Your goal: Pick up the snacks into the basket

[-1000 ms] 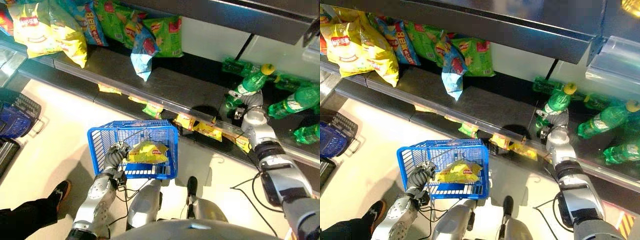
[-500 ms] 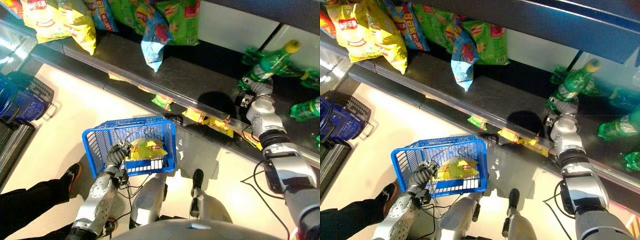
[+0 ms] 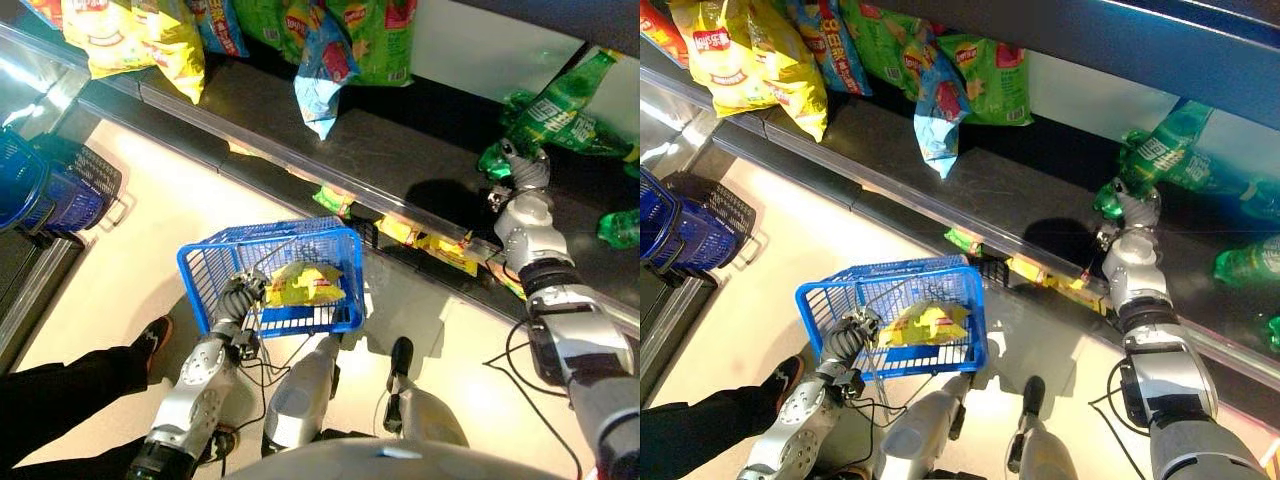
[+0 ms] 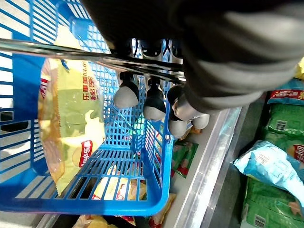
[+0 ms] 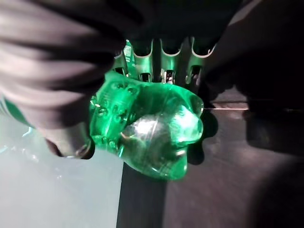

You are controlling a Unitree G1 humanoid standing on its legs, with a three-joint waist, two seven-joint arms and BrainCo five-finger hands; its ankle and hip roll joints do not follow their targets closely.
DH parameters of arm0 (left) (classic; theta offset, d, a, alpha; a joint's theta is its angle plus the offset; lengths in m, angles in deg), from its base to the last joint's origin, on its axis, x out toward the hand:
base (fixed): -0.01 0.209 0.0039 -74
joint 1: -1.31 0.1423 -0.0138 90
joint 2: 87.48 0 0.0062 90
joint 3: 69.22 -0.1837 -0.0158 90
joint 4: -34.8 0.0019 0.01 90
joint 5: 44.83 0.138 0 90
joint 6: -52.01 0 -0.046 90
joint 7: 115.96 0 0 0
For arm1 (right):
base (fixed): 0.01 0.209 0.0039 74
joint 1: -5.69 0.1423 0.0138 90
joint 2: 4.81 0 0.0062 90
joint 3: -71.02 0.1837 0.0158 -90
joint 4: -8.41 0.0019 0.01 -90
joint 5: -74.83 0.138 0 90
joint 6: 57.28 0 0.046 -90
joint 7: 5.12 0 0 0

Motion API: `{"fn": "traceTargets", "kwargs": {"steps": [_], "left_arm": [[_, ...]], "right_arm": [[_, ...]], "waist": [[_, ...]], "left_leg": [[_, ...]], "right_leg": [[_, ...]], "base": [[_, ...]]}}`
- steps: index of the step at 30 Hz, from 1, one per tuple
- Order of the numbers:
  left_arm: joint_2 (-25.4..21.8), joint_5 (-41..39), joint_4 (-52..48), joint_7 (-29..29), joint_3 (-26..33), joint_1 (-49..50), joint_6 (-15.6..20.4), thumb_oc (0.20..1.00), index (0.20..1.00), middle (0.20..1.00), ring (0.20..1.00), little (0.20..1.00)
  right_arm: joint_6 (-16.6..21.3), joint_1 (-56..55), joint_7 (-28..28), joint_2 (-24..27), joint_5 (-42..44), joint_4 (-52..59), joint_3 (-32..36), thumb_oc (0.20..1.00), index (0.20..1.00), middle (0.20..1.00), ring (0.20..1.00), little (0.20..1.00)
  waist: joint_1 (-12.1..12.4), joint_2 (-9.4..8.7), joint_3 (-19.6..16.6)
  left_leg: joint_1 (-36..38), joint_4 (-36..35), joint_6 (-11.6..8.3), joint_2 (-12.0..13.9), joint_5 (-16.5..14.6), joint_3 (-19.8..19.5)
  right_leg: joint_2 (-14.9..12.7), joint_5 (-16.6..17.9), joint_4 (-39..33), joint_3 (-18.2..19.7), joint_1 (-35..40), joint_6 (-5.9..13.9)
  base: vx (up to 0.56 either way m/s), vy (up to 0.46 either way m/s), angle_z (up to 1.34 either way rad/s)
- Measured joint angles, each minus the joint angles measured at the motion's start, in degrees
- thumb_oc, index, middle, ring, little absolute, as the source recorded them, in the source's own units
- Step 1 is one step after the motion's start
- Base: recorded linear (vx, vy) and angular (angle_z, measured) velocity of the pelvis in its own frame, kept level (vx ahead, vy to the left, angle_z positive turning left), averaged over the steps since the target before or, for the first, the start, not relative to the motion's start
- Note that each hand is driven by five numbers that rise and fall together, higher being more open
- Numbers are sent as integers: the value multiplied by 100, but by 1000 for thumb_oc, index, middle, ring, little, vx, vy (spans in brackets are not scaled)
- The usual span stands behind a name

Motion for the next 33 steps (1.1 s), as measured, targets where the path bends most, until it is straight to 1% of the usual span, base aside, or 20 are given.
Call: {"fn": "traceTargets", "kwargs": {"steps": [2,6,9,13,14,16,17,18,19,20,21,23,24,25,26,28,30,31,32,33], "left_arm": [[35,0,0,16,27,-80,1,200,200,200,200,200],[78,6,-1,54,57,-116,3,200,200,200,200,200],[185,15,-1,64,103,-109,2,200,200,200,200,200],[478,19,-3,188,474,-42,1,200,200,200,200,200],[521,67,-4,236,590,-33,-1,200,200,200,200,200],[570,121,-4,267,722,-24,-4,200,200,200,200,200],[635,127,-8,271,908,-9,-3,200,200,200,200,200],[631,146,-6,319,989,-13,-12,200,200,200,200,200],[630,179,-9,335,1031,-19,-12,200,200,200,200,200],[612,281,-9,383,1029,-55,-25,200,200,200,200,200],[604,306,-10,381,1027,-76,-34,200,200,200,200,200],[594,333,-10,385,1019,-151,-49,200,200,200,200,200],[538,339,-10,388,1010,-208,-49,200,200,200,200,200],[500,340,-12,387,1005,-247,-48,200,200,200,200,200],[399,341,-20,386,980,-317,-45,200,200,200,200,200],[334,342,-25,385,915,-388,-38,200,200,200,200,200],[317,342,-32,385,829,-532,-23,200,200,200,200,200],[166,342,-30,407,532,-867,17,200,200,200,200,200],[104,341,-30,412,363,-1049,20,200,200,200,200,200],[41,340,-30,410,14,-1433,28,200,200,200,200,200]], "right_arm": [[-40,-441,5,-47,-94,574,0,200,200,200,200,200],[-49,-1119,24,-288,-405,1353,-4,200,200,200,200,200],[-51,-1405,29,-297,-636,1567,5,200,200,200,200,200],[-75,-2054,134,-329,-907,2486,25,200,200,200,200,200],[-88,-2374,285,-362,-1052,2961,44,200,200,200,200,200],[-89,-2747,487,-440,-1169,3392,42,200,200,200,200,200],[-88,-3184,741,-575,-1195,3865,4,200,200,200,200,200],[-87,-3528,1015,-630,-1313,4164,-54,200,200,200,200,200],[-60,-3687,1177,-632,-1379,4247,-123,200,200,200,200,200],[-42,-3905,1395,-631,-1494,4234,-236,200,200,200,200,200],[-47,-4010,1488,-631,-1523,4228,-266,200,200,200,200,200],[-21,-4326,1764,-612,-1741,4095,-318,200,200,200,200,200],[-50,-4344,1912,-508,-1911,3840,-516,200,200,200,200,200],[-80,-4351,1991,-387,-2023,3748,-648,200,200,200,200,200],[-138,-4374,2176,-91,-2433,3604,-933,200,200,200,200,200],[-153,-4370,2302,108,-2748,3397,-1140,200,200,200,200,200],[-155,-4252,2325,192,-2986,3053,-1306,200,200,200,200,200],[-115,-3699,2287,405,-3129,2418,-1765,200,200,200,200,200],[-120,-3400,2284,541,-3244,2132,-2032,200,200,200,200,200],[-161,-2907,2303,810,-3499,1766,-2453,200,200,200,200,200]], "waist": [[8,1,-1],[-1,-3,-3],[-35,-5,-3],[-58,-35,-14],[-137,-44,-13],[-207,-121,-44],[-247,-231,-76],[-347,-354,-140],[-356,-426,-183],[-487,-576,-264],[-450,-623,-292],[-542,-744,-358],[-599,-794,-395],[-621,-796,-399],[-655,-790,-407],[-668,-767,-415],[-646,-725,-402],[-636,-651,-294],[-627,-603,-211],[-600,-475,34]], "left_leg": [[40,0,-2,2,-3,8],[131,-1,-13,6,-15,19],[182,-2,-21,9,-22,34],[248,-3,-19,18,-44,75],[287,-3,-16,17,-43,71],[334,-3,-12,22,-59,76],[390,-3,-30,28,-76,73],[397,-4,-36,37,-81,80],[401,-4,-36,42,-82,79],[406,-4,-42,47,-87,94],[413,-5,-46,48,-90,99],[460,-6,-52,55,-145,202],[482,-6,-45,56,-150,249],[475,-8,-45,56,-151,248],[406,-6,-31,56,-137,271],[275,-5,-5,71,-98,289],[-1,71,32,92,-39,334],[-531,350,27,97,3,320],[-727,476,26,96,5,298],[-956,595,18,85,28,235]], "right_leg": [[3,-1,0,3,42,1],[3,0,0,11,130,-1],[1,7,0,22,173,-9],[6,7,1,68,226,-9],[5,4,0,76,269,-7],[11,-13,1,91,311,-7],[16,-32,1,83,360,-14],[22,-40,0,92,367,-17],[25,-42,1,91,368,-21],[28,-40,0,106,368,-23],[28,-40,0,110,381,-24],[20,-43,0,204,376,-10],[13,-39,8,268,372,6],[8,-33,14,283,363,13],[6,-10,40,315,265,28],[13,26,73,336,111,26],[30,32,209,337,-207,30],[39,26,508,329,-732,27],[44,16,655,318,-930,20],[38,-2,839,265,-1163,12]], "base": [[19,-9,-1],[41,-10,-1],[50,4,-3],[43,-34,-5],[63,-52,-1],[56,-34,0],[0,0,0],[0,0,0],[12,30,-4],[12,23,-3],[13,30,-6],[-35,41,-21],[-94,30,-27],[-147,16,-20],[-124,12,-14],[-210,5,-11],[-306,4,-4],[-241,-8,0],[-197,-23,12],[-125,-29,14]]}}
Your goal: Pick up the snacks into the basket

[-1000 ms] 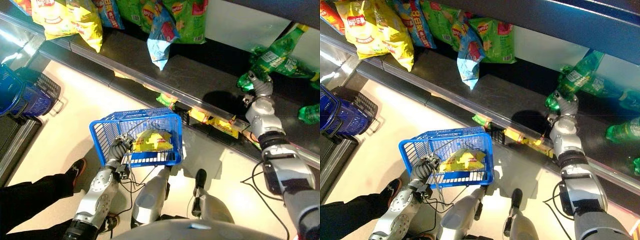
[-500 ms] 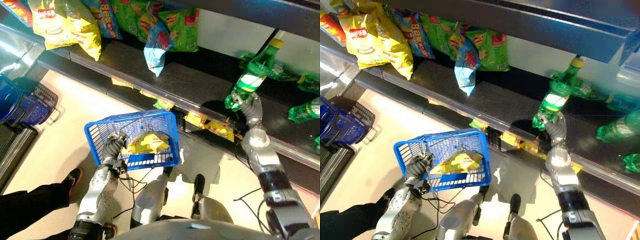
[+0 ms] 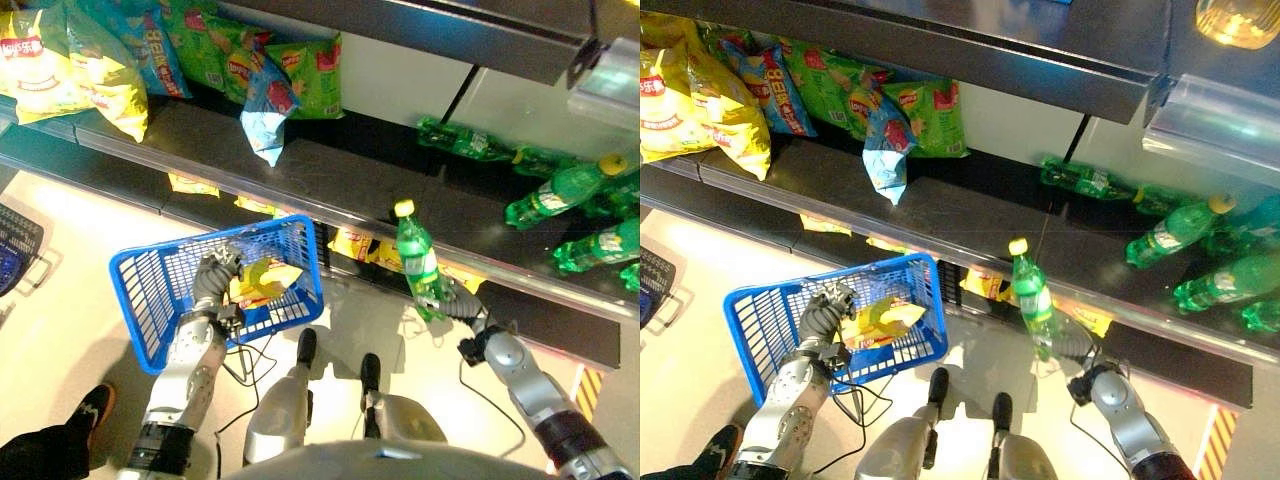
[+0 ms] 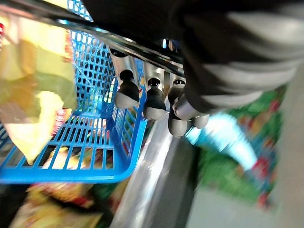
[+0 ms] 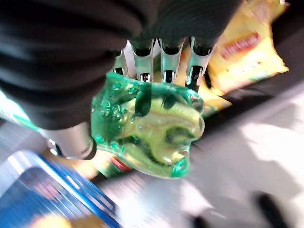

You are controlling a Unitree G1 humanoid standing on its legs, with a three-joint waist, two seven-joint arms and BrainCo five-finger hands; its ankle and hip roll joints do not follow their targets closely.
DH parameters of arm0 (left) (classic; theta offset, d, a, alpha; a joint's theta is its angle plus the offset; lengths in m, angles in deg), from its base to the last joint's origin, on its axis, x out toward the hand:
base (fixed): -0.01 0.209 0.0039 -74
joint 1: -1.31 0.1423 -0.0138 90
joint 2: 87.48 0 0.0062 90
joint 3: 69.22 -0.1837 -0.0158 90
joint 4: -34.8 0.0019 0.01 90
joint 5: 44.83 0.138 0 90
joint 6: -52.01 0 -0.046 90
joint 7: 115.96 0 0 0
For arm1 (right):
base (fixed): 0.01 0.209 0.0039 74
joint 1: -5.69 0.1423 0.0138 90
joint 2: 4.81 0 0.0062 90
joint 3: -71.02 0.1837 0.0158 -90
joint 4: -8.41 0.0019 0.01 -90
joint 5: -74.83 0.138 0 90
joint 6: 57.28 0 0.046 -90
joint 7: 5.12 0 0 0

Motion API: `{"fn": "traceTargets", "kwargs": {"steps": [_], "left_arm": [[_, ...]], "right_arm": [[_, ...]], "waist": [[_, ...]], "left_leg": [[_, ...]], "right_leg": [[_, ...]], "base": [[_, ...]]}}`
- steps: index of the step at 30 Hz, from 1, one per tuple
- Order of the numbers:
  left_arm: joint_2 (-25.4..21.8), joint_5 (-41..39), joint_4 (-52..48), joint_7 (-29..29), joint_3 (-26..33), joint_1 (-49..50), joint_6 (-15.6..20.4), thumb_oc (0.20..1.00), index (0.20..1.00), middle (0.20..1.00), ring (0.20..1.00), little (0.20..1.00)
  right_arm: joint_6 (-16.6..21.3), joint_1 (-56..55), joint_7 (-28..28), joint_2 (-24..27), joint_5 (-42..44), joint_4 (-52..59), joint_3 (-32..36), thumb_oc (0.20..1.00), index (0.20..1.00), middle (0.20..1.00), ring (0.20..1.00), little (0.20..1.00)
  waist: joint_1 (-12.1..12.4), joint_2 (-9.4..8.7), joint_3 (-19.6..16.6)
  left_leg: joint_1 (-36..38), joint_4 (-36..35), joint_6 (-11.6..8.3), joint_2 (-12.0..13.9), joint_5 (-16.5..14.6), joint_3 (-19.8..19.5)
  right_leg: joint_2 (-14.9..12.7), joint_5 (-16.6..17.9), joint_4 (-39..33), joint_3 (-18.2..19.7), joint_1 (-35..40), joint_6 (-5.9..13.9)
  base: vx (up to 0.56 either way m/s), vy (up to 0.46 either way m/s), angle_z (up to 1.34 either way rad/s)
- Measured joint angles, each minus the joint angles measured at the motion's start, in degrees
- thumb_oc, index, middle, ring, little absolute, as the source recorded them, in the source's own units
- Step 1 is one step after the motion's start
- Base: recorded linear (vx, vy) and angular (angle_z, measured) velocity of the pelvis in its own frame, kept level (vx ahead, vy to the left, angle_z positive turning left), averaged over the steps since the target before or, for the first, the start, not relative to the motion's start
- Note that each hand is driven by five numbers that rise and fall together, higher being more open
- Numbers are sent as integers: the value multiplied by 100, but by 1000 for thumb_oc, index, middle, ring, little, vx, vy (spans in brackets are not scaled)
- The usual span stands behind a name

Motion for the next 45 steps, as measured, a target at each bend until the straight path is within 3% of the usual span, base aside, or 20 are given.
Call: {"fn": "traceTargets", "kwargs": {"steps": [4,7,10,12,17,27,33,39,45], "left_arm": [[3,-11,-9,25,-405,-713,71,200,200,200,200,200],[-110,-126,-14,81,-511,-1245,104,200,200,200,200,200],[-78,-285,-19,225,-785,-1965,288,200,200,200,200,200],[12,-325,-11,290,-897,-2218,317,200,200,200,200,200],[476,-344,-1,449,-1201,-2239,351,200,200,200,200,200],[675,-522,-9,593,-1525,-2408,368,200,200,200,200,200],[672,-759,-22,593,-1908,-2413,372,200,200,200,200,200],[649,-945,-22,579,-2074,-2497,383,200,200,200,200,200],[637,-1187,-35,445,-2467,-2536,407,200,200,200,200,200]], "right_arm": [[-30,915,-25,-3,-560,-404,-602,200,200,200,200,200],[4,1576,-117,-194,-765,-373,-1049,200,200,200,200,200],[104,2362,-365,-470,-998,-688,-1276,200,200,200,200,200],[61,2734,-413,-636,-1090,-983,-1308,200,200,200,200,200],[-128,3101,-678,-861,-1152,-1562,-1556,200,200,200,200,200],[-461,3977,-1043,-1389,-1117,-2384,-1740,200,200,200,200,200],[-584,5015,-1305,-1854,-282,-3245,-1539,200,200,200,200,200],[-594,5331,-1313,-1888,279,-3772,-1505,200,200,200,200,200],[-621,5534,-1400,-1939,859,-3979,-1281,200,200,200,200,200]], "waist": [[147,92,591],[162,31,705],[244,5,735],[292,-55,773],[270,-82,777],[360,-79,763],[664,-71,756],[967,-70,756],[1097,-64,757]], "left_leg": [[-363,39,-84,26,47,-24],[-966,204,-180,-11,123,-4],[-1747,464,-149,-160,163,-24],[-1979,550,-135,-160,198,-17],[-2005,574,-111,-162,203,-82],[-2035,566,-167,-173,215,-292],[-2307,573,-198,-204,271,-452],[-2395,583,-172,-296,302,-625],[-2493,608,-196,-385,289,-803]], "right_leg": [[-1,-128,533,-27,-574,-11],[-105,-423,1389,-88,-1471,-86],[-321,-843,2377,-114,-2532,-138],[-327,-918,2533,-140,-2782,-185],[-323,-950,2465,-184,-2754,-197],[-326,-945,2504,-346,-2736,-208],[-356,-957,2527,-508,-2942,-230],[-450,-1054,2522,-696,-2933,-197],[-519,-1106,2506,-891,-2923,-167]], "base": [[-137,-65,7],[-179,-19,18],[-68,15,25],[-25,32,13],[11,-7,3],[10,-16,7],[3,-4,11],[7,-4,19],[16,-9,15]]}}
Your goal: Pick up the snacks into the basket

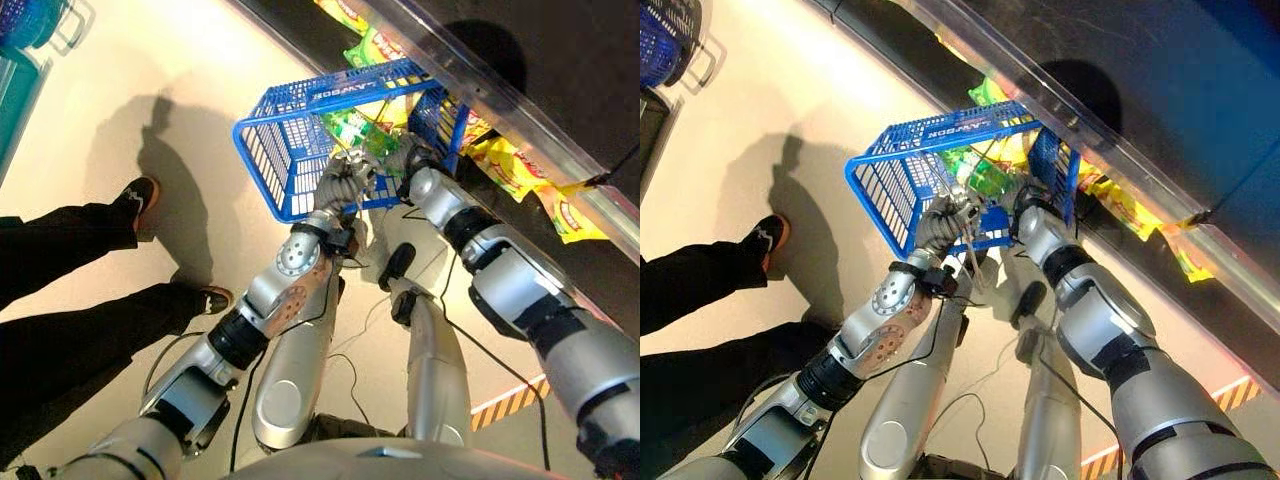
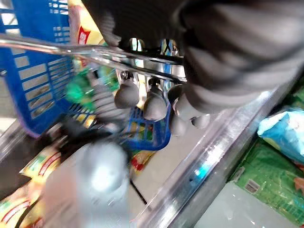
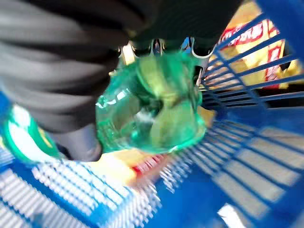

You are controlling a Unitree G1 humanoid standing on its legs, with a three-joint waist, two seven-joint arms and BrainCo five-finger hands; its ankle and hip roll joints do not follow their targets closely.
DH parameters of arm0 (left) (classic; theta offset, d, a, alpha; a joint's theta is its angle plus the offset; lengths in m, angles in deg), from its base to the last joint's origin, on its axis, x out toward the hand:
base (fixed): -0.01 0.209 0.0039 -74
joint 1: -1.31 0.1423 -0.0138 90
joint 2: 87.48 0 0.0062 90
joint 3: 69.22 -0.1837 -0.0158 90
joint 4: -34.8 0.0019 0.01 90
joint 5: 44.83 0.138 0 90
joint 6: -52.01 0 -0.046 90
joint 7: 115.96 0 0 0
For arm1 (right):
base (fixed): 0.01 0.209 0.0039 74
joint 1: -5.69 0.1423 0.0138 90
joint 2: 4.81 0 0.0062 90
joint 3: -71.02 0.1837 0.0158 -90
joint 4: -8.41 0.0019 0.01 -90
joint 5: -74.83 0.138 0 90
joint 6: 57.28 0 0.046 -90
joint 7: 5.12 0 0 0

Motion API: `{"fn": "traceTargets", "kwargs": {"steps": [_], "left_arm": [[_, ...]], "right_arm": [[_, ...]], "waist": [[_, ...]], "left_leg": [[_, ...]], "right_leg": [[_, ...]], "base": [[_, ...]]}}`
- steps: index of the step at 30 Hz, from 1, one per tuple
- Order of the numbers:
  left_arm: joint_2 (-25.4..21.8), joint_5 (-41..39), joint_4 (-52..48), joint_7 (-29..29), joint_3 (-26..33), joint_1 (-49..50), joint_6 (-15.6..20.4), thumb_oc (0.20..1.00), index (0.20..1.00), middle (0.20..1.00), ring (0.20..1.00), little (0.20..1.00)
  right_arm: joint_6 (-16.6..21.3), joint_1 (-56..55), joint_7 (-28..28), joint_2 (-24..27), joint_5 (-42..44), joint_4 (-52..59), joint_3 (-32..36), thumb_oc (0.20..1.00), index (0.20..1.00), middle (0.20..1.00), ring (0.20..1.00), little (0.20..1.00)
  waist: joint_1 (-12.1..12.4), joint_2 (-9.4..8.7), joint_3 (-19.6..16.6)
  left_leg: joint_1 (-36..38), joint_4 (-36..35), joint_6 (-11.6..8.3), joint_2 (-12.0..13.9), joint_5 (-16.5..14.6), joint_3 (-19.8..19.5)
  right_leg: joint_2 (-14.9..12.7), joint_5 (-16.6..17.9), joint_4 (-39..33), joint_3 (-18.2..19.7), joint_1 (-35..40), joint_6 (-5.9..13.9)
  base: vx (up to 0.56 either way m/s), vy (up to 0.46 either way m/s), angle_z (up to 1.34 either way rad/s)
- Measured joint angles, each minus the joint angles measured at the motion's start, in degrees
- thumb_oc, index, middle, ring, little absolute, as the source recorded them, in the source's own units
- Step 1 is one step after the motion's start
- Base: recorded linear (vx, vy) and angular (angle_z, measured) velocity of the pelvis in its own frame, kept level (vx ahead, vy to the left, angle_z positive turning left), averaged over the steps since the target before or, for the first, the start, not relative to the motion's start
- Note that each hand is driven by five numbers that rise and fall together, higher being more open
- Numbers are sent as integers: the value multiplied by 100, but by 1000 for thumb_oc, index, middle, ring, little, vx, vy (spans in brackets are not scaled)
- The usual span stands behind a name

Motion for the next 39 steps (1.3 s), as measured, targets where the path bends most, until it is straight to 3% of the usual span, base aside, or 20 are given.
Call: {"fn": "traceTargets", "kwargs": {"steps": [2,3,4,5,17,22,24,28,30,32,33,34,35,38,39], "left_arm": [[-4,-63,-1,-50,-50,-3,0,200,200,200,200,200],[-4,-70,-1,-54,-53,-8,-2,200,200,200,200,200],[-7,-170,-1,-60,-97,-48,-2,200,200,200,200,200],[-16,-193,-2,-72,-110,-60,-2,200,200,200,200,200],[-40,-782,26,-33,-189,37,-155,200,200,200,200,200],[-41,-849,36,-24,-130,223,-165,200,200,200,200,200],[-96,-831,47,23,124,450,-169,200,200,200,200,200],[-78,-570,671,93,1177,989,-159,200,200,200,200,200],[-111,-88,1136,176,1765,1343,-160,200,200,200,200,200],[-170,537,2007,220,2603,1834,-121,200,200,200,200,200],[-210,656,2274,181,2832,1960,-110,200,200,200,200,200],[-323,1003,2629,159,2981,2085,-68,200,200,200,200,200],[-360,1129,2787,113,3086,2140,-52,200,200,200,200,200],[-720,1672,3322,32,3459,2367,-62,200,200,200,200,200],[-736,1939,3736,-93,3558,2331,-33,200,200,200,200,200]], "right_arm": [[-2,26,-1,-7,53,-114,3,200,200,200,200,200],[-2,29,-1,-37,85,-131,6,382,382,382,382,382],[-2,34,-10,-39,119,-226,4,771,771,771,771,771],[-2,34,-15,-37,164,-234,11,1000,1000,1000,1000,1000],[27,60,27,-257,84,-330,45,1000,1000,1000,1000,1000],[52,-514,-27,-244,-92,-118,178,1000,1000,1000,1000,1000],[56,-996,-68,-235,-115,87,204,1000,1000,1000,1000,1000],[63,-2257,-142,-200,-315,1305,467,1000,1000,1000,1000,1000],[93,-3022,-183,-117,-443,2297,712,1000,1000,1000,1000,1000],[422,-4262,-146,97,-594,3162,1287,1000,1000,1000,1000,1000],[460,-4533,-139,171,-621,3199,1433,1000,1000,1000,1000,1000],[526,-5151,-93,454,-718,3047,1659,1000,1000,1000,1000,1000],[558,-5390,-66,524,-769,3031,1777,1000,1000,1000,1000,1000],[484,-6129,28,743,-880,2427,2089,1000,1000,1000,1000,1000],[552,-6345,75,762,-912,2230,2307,1000,1000,1000,1000,1000]], "waist": [[50,1,-1],[71,2,-1],[120,27,-4],[122,33,-4],[131,43,-7],[89,42,-7],[-15,40,-7],[-235,23,-5],[-407,-42,-14],[-569,-215,-31],[-666,-262,-33],[-877,-424,-110],[-819,-464,-177],[-934,-880,-508],[-979,-903,-531]], "left_leg": [[-32,0,-27,-21,-23,-46],[-45,0,-27,-26,-23,-60],[-74,4,-28,-48,-22,-144],[-88,6,-29,-53,-21,-146],[-88,34,-2,-121,0,-157],[113,24,-36,-112,-31,-143],[322,-9,-45,-98,-51,-101],[890,-59,54,-38,-140,186],[1244,-81,143,17,-248,468],[1834,-105,307,62,-381,836],[2061,-159,313,67,-417,872],[2467,-267,280,76,-508,923],[2597,-292,272,75,-560,928],[2937,-379,309,197,-647,1084],[3095,-424,338,263,-656,1230]], "right_leg": [[-19,-12,0,-39,-13,6],[-20,-13,2,-44,-23,8],[-28,-18,1,-82,-37,11],[-39,-25,2,-112,-37,12],[-125,-105,43,-171,-11,46],[-117,-98,-40,-163,207,49],[-113,-80,-111,-153,422,54],[-51,57,-422,80,1005,121],[6,160,-631,340,1341,189],[45,273,-879,663,1864,267],[54,295,-970,718,2109,298],[68,318,-1183,766,2553,356],[64,312,-1271,766,2722,380],[81,487,-1677,665,3081,415],[69,553,-1831,565,3245,397]], "base": [[10,-15,13],[7,-14,8],[13,-9,10],[11,-4,13],[4,24,4],[9,47,-1],[6,135,-7],[9,135,-31],[55,205,-70],[99,126,-73],[125,86,-41],[126,86,-20],[86,69,-21],[108,78,-39],[152,109,-94]]}}
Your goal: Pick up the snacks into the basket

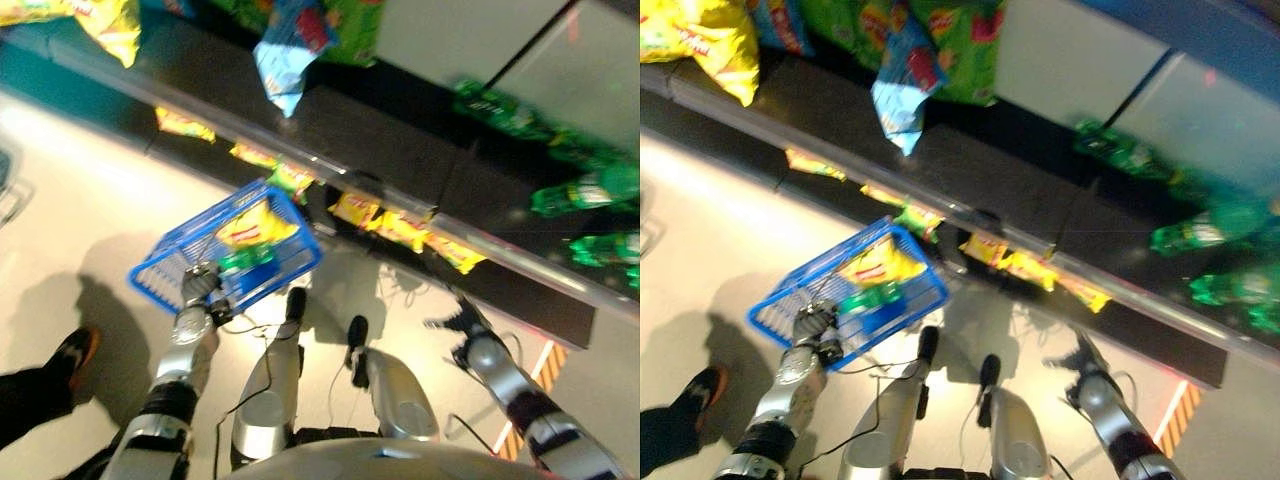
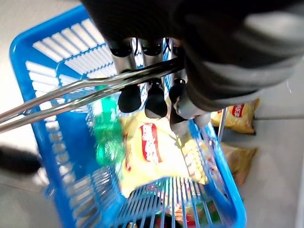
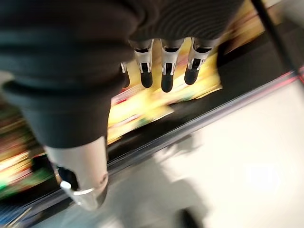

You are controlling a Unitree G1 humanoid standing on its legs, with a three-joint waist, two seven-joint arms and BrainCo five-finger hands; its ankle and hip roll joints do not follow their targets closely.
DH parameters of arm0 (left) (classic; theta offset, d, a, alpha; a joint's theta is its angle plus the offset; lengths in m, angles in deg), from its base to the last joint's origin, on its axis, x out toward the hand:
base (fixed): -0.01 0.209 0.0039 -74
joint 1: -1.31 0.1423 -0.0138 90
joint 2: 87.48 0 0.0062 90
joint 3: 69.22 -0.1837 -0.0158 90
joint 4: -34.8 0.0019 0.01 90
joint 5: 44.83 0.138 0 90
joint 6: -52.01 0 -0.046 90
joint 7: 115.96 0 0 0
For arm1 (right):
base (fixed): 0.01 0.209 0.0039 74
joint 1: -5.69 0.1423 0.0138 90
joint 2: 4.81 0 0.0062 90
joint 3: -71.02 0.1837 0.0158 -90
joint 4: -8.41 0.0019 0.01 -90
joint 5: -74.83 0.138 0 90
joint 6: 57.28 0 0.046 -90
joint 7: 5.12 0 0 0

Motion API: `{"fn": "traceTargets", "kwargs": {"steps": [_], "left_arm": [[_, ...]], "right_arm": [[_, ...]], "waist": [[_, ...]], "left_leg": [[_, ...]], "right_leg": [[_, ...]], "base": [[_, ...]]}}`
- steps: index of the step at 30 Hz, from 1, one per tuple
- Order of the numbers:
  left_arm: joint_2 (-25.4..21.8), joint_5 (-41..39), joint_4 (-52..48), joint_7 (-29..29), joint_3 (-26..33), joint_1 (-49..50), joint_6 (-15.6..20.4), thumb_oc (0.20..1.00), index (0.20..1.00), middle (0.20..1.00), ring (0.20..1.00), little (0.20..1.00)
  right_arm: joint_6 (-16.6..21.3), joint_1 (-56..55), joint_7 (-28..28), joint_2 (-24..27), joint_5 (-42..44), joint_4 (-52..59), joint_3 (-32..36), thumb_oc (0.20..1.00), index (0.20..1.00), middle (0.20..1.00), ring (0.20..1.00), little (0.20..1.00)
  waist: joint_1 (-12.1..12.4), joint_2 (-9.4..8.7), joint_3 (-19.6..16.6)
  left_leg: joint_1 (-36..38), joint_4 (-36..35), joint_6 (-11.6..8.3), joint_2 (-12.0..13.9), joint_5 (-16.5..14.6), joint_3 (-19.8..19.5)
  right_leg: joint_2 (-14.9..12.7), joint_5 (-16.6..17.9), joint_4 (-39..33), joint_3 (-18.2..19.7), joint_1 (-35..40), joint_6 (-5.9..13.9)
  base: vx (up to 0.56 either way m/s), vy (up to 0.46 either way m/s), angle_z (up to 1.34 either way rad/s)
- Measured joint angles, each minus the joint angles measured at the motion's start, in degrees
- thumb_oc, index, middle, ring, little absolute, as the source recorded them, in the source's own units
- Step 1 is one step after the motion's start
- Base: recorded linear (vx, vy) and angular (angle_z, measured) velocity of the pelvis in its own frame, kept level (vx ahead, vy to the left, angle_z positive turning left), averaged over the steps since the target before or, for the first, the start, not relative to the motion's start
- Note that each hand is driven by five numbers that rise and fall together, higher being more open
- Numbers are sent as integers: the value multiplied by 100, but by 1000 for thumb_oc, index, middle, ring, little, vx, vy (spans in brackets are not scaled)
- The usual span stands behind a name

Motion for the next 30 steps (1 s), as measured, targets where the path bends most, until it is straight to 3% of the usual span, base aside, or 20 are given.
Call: {"fn": "traceTargets", "kwargs": {"steps": [1,2,3,5,6,8,13,21,30], "left_arm": [[46,455,1138,-190,351,26,-66,200,200,200,200,200],[63,553,1502,-220,450,135,-178,200,200,200,200,200],[99,725,1689,-240,497,537,-354,200,200,200,200,200],[160,1129,2005,-338,427,726,-314,200,200,200,200,200],[270,1532,2442,-350,391,782,-455,200,200,200,200,200],[321,1733,3220,-359,472,854,-491,200,200,200,200,200],[416,1721,3669,-509,592,1322,-694,200,200,200,200,200],[524,1714,3621,-516,366,1553,-701,200,200,200,200,200],[540,1725,3282,-504,-13,1402,-628,200,200,200,200,200]], "right_arm": [[67,-44,77,-364,-23,-796,584,1000,1000,1000,1000,1000],[55,-51,82,-440,-18,-1013,647,1000,1000,1000,1000,1000],[10,-326,130,-444,-15,-1235,603,1000,1000,1000,1000,1000],[-27,-468,202,-417,-7,-1621,725,1000,1000,1000,1000,1000],[-159,-551,243,-400,40,-1882,857,1000,1000,1000,1000,1000],[-202,-660,305,-410,49,-2249,1002,1000,1000,1000,1000,1000],[-291,-877,312,-438,310,-2481,1562,1000,1000,1000,1000,1000],[-378,-727,256,-590,941,-2556,1591,1000,1000,1000,1000,1000],[-374,-483,249,-699,1061,-2526,1428,1000,1000,1000,1000,1000]], "waist": [[89,-39,-186],[78,-29,-368],[-90,55,-800],[-179,147,-929],[-267,293,-1117],[-323,410,-1479],[-464,479,-2130],[-465,552,-2339],[-475,629,-2469]], "left_leg": [[550,-261,-6,97,-40,345],[636,-313,-19,119,-82,422],[642,-382,-16,148,-174,499],[817,-498,-41,158,-122,556],[959,-621,-49,176,-101,611],[1163,-782,-66,225,-107,780],[1468,-813,-170,281,-225,835],[1526,-824,-213,366,-258,836],[1453,-815,-186,319,-180,800]], "right_leg": [[-42,221,-310,-85,355,64],[-45,270,-430,-84,442,73],[-36,307,-611,-84,473,86],[-3,382,-743,-71,601,31],[42,498,-940,-48,781,-50],[96,532,-1117,89,897,-55],[195,550,-1431,196,1310,-105],[267,537,-1399,250,1329,-147],[256,627,-1526,239,1337,-159]], "base": [[34,27,-102],[64,2,-109],[51,-12,-48],[97,-23,-25],[137,-53,-18],[166,-97,-36],[105,-78,-13],[21,-66,-2],[25,-39,1]]}}
